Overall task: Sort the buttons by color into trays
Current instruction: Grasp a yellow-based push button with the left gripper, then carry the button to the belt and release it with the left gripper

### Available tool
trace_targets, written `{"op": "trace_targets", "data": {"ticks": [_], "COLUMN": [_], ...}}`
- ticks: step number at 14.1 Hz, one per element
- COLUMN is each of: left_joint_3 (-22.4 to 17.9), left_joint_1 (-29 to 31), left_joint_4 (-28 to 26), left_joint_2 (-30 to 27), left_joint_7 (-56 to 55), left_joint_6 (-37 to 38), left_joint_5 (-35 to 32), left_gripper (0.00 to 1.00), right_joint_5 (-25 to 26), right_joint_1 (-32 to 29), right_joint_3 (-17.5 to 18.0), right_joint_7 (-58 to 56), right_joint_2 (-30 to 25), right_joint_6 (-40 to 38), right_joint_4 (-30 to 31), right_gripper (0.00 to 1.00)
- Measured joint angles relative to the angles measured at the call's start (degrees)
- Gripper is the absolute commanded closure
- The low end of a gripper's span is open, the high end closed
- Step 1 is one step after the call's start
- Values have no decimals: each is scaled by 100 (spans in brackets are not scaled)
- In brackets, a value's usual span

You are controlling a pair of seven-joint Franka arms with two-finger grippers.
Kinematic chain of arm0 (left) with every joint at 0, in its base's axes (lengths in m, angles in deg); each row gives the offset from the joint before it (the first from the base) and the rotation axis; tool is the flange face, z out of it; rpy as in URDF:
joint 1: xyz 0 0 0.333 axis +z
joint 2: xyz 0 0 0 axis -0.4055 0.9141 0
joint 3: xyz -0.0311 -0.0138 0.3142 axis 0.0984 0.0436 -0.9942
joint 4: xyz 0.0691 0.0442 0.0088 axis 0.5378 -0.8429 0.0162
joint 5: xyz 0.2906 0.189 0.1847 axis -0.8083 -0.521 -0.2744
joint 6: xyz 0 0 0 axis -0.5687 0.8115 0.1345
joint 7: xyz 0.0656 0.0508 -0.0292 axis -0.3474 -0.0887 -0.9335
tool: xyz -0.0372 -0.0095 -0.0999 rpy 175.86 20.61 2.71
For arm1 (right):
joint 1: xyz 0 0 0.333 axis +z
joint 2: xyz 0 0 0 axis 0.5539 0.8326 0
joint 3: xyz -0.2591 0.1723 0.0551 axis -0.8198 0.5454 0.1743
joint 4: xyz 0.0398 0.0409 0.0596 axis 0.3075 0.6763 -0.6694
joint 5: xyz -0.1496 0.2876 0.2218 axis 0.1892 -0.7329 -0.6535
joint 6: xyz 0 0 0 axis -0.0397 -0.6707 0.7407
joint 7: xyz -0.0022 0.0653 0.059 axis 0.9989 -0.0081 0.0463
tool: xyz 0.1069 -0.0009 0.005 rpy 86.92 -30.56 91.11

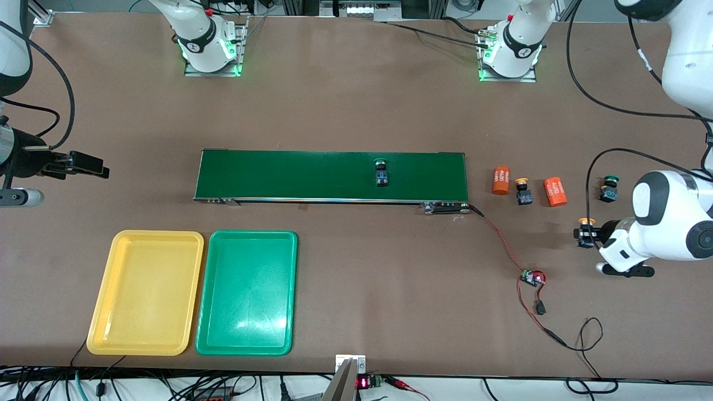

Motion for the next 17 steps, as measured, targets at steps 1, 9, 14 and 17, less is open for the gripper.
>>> {"op": "trace_targets", "data": {"ticks": [1,9,14,17], "left_joint_3": [258,1506,1619,1616], "left_joint_1": [-13,-111,-885,-1211], "left_joint_4": [0,-993,-1312,-1604], "left_joint_2": [-155,-830,-827,-822], "left_joint_7": [-69,-1412,-2477,-2921], "left_joint_6": [298,267,19,-265], "left_joint_5": [39,526,536,536], "left_gripper": [100,100,100,100], "right_joint_5": [-1,-15,-16,-16], "right_joint_1": [2,125,156,156], "right_joint_3": [2,12,14,14], "right_joint_7": [0,-2,-2,-2], "right_joint_2": [5,30,39,41], "right_joint_6": [0,2,7,6], "right_joint_4": [0,0,0,0], "right_gripper": [0,0,0,0]}}
